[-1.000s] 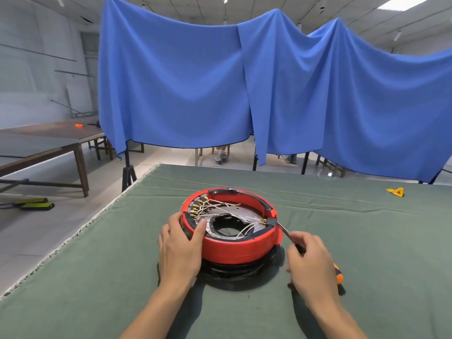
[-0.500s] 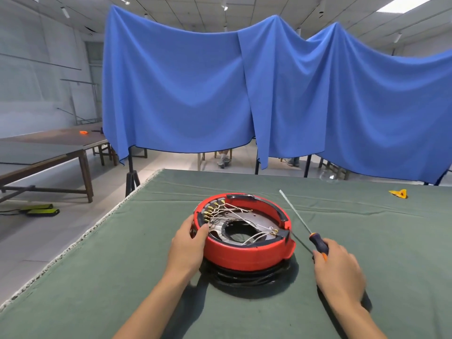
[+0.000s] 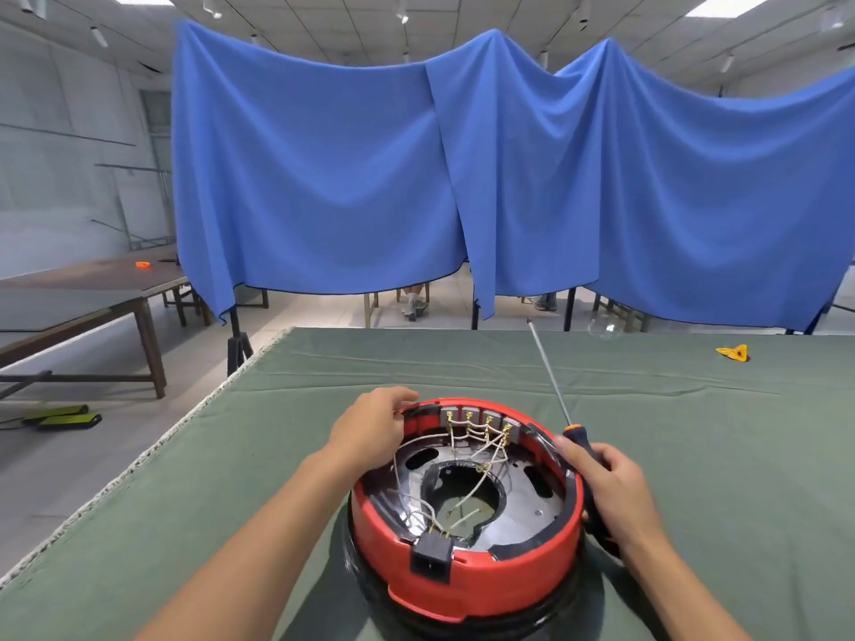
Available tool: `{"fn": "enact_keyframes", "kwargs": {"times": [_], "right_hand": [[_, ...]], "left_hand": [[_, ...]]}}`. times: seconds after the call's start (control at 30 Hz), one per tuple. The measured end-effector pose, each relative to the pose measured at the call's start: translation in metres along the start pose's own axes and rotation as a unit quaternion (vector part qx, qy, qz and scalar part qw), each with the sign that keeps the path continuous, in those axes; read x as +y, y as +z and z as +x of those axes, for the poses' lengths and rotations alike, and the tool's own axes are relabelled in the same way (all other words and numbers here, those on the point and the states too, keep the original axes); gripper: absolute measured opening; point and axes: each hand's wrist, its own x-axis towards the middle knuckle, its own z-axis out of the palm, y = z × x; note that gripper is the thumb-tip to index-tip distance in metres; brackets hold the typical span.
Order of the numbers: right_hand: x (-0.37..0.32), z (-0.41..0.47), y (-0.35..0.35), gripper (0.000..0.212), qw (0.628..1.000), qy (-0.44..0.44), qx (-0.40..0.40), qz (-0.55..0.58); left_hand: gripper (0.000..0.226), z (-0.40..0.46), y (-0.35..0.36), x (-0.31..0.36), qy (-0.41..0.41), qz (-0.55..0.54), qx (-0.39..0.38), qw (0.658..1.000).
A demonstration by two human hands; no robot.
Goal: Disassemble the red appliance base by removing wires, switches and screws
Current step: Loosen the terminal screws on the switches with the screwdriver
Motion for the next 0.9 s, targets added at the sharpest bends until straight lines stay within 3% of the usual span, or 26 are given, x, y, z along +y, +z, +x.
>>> {"fn": "enact_keyframes", "kwargs": {"times": [0.1, 0.2, 0.27, 0.4, 0.47, 0.53, 0.63, 0.73, 0.9], "right_hand": [[0.002, 0.0, 0.002, 0.03, 0.999, -0.013, -0.033, -0.006], [0.003, -0.004, 0.007, 0.017, 0.997, -0.044, -0.013, -0.06], [0.003, -0.012, 0.015, 0.017, 0.993, -0.06, -0.002, -0.098], [-0.001, -0.021, 0.03, 0.037, 0.99, -0.038, -0.013, -0.133], [-0.009, -0.019, 0.037, 0.031, 0.997, 0.008, -0.048, -0.052], [-0.022, -0.014, 0.043, 0.008, 0.996, 0.028, -0.075, 0.035], [-0.045, 0.001, 0.05, 0.025, 0.991, 0.007, -0.099, 0.084], [-0.064, 0.021, 0.059, 0.027, 0.979, -0.006, -0.127, 0.162], [-0.077, 0.048, 0.086, 0.038, 0.962, -0.053, -0.122, 0.237]], "left_hand": [[0.024, -0.011, 0.005, 0.009, -0.104, 0.186, 0.003, 0.977], [0.024, -0.021, 0.011, 0.013, -0.081, 0.279, -0.001, 0.957], [0.024, -0.022, 0.007, 0.006, -0.061, 0.286, 0.01, 0.956], [0.031, -0.017, -0.01, -0.014, -0.029, 0.265, 0.012, 0.964], [0.035, -0.015, -0.019, -0.02, -0.007, 0.26, 0.008, 0.965], [0.037, -0.012, -0.024, -0.026, 0.008, 0.259, 0.0, 0.966], [0.036, -0.001, -0.024, -0.031, -0.028, 0.237, 0.002, 0.971], [0.039, 0.011, -0.012, -0.022, -0.063, 0.202, 0.008, 0.977], [0.027, 0.029, 0.015, -0.008, 0.045, 0.199, 0.024, 0.979]]}}
